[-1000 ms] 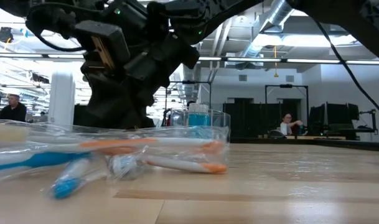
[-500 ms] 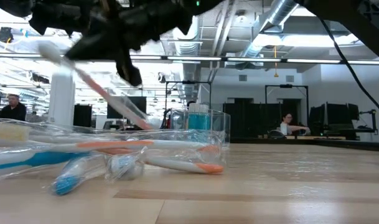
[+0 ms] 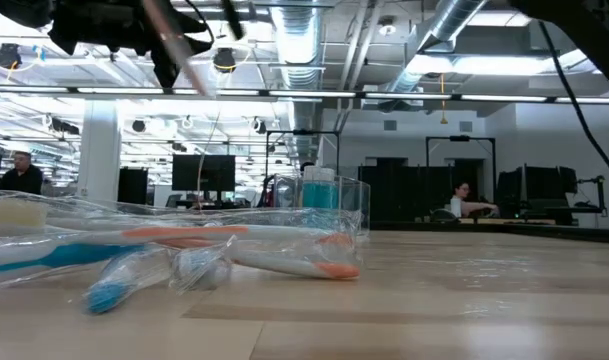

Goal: Pick & Place toothbrushing station
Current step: Put the bottom orange toothbrush into the right section of the transparent organizer

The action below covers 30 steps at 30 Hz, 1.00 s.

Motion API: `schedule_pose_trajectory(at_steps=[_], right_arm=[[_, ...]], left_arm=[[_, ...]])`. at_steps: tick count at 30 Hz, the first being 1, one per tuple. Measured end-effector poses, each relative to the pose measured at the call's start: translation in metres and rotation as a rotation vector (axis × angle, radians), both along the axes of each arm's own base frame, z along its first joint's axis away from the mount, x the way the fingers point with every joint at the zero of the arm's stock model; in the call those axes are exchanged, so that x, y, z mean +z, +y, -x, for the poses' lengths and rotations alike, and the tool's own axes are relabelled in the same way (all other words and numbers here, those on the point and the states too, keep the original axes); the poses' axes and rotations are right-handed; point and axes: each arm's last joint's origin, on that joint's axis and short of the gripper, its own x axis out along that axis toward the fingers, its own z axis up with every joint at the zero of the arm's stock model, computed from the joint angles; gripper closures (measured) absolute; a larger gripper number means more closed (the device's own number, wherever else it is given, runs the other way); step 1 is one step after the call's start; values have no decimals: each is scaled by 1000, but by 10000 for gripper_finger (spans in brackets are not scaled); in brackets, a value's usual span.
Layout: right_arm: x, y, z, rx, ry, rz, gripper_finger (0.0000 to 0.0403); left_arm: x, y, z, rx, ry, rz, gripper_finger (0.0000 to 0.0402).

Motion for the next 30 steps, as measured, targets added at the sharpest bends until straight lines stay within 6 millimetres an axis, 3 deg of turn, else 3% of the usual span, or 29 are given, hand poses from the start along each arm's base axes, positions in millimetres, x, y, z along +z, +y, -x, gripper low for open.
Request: schedule_pose_trajectory(at_steps=[18,30], right_arm=[[71,-27,65,-322,36,206,403],[96,-43,103,-562,107,322,403]], left_arm=[[1,5,3,36,-8,-16,270],[1,6,4,39,-14,-14,270]])
